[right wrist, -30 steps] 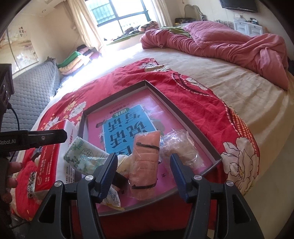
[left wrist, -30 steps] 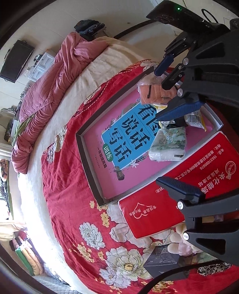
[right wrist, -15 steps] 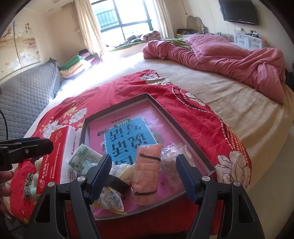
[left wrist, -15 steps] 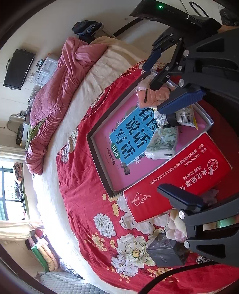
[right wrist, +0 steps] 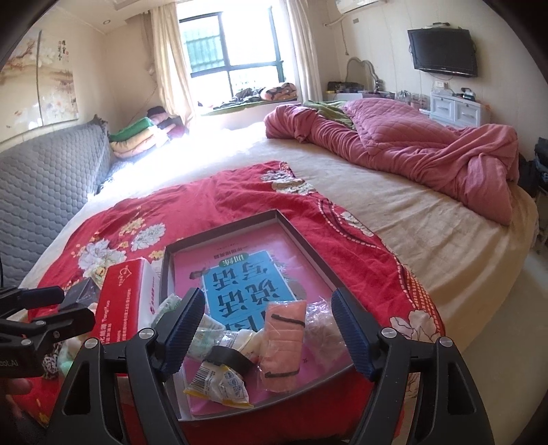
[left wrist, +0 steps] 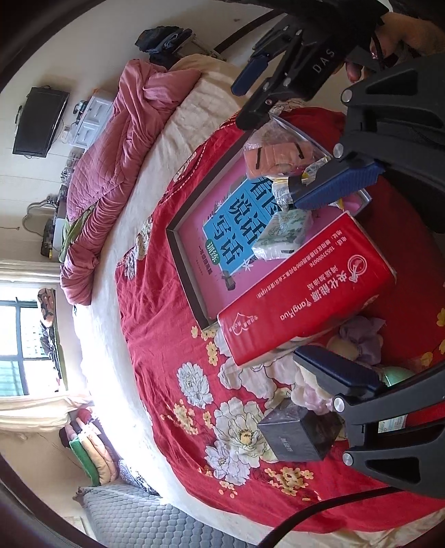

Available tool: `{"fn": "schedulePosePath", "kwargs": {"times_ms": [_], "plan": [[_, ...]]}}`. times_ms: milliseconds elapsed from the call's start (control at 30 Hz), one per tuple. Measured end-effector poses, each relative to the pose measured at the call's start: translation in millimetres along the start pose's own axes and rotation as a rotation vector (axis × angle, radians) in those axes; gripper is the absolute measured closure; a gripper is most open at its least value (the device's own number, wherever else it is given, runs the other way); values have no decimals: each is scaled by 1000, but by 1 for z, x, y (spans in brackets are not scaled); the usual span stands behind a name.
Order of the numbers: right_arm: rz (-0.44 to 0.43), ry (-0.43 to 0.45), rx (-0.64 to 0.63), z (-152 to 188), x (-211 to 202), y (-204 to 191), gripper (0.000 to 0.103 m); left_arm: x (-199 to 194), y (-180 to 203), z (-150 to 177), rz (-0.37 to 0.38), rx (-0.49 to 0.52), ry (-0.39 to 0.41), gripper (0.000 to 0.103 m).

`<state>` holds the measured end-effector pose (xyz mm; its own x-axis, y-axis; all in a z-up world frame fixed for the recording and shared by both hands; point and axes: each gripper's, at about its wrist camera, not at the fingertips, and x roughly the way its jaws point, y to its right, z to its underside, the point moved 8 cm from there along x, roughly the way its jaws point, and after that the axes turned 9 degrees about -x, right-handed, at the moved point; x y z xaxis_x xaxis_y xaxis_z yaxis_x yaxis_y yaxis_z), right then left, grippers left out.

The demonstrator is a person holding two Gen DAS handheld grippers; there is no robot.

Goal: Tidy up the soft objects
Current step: 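Move both open tools back over the remaining pile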

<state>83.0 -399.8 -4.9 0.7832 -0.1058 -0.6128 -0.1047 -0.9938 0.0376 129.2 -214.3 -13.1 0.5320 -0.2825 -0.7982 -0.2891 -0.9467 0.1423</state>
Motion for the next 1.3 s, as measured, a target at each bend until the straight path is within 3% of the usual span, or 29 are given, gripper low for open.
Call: {"fn": "schedulePosePath", "kwargs": {"times_ms": [533, 767, 1300], "plan": [[18, 25, -65, -13, -28, -32, 25, -29, -34, 10, 25, -64, 37, 22], [0, 47, -96, -24, -41, -52, 25, -48, -57, 13, -39, -77, 76, 22], [-63, 62, -170, -29, -65, -99, 25, -81, -91, 24, -44, -124, 114, 22]]}}
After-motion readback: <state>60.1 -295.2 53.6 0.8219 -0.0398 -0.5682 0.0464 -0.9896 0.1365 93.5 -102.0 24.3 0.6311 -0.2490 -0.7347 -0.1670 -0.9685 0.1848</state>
